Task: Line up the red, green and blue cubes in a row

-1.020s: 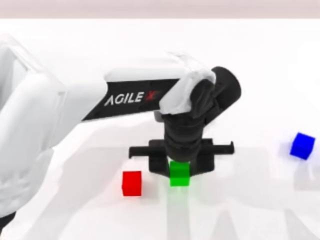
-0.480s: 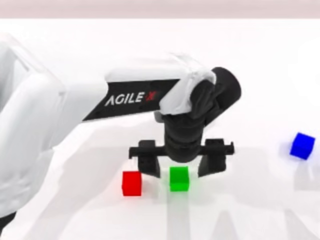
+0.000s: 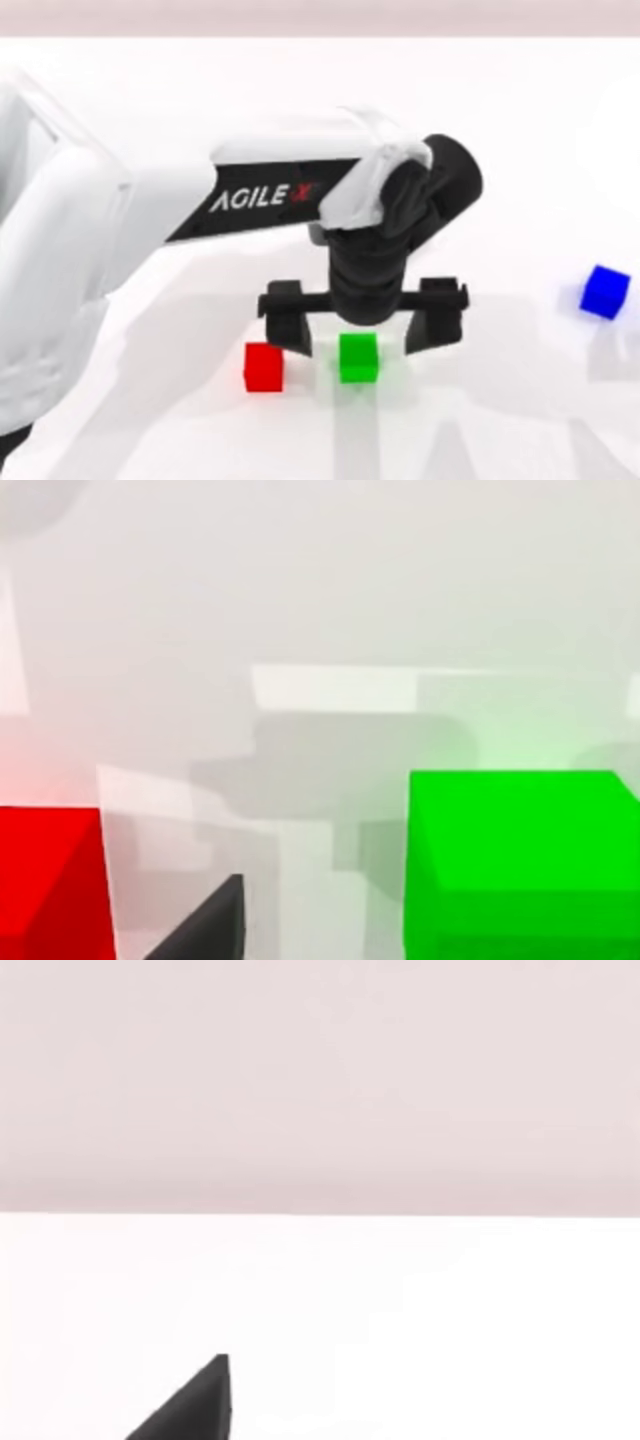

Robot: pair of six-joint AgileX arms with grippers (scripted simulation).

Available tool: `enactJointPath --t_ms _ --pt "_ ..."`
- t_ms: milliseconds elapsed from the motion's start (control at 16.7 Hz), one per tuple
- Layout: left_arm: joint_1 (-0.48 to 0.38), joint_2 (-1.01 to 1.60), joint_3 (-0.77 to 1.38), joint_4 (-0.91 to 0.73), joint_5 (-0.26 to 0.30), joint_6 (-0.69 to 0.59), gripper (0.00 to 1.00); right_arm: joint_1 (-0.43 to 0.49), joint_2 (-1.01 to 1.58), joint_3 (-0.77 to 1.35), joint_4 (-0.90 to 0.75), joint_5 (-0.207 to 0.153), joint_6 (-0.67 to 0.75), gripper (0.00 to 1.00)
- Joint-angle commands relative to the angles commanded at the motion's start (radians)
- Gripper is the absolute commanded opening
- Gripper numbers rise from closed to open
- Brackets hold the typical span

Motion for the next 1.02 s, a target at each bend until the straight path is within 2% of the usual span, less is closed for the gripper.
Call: enactJointPath --t_ms 180,540,840,1020 --pt "0.002 -0.009 0.035 -0.041 -0.001 -0.003 1.00 0.000 0.000 0.000 0.000 0.000 0.000 1.00" --pt "0.014 -0.060 0.176 -0.239 -0.001 -0.006 1.00 0.000 0.000 0.000 0.000 0.000 0.000 1.00" --pt "0.010 -0.061 0.181 -0.245 -0.001 -0.006 1.00 0.000 0.000 0.000 0.000 0.000 0.000 1.00" --pt "0.038 -0.122 0.125 -0.206 -0.003 0.012 1.00 0.007 0.052 0.051 -0.037 -0.002 -0.034 1.00"
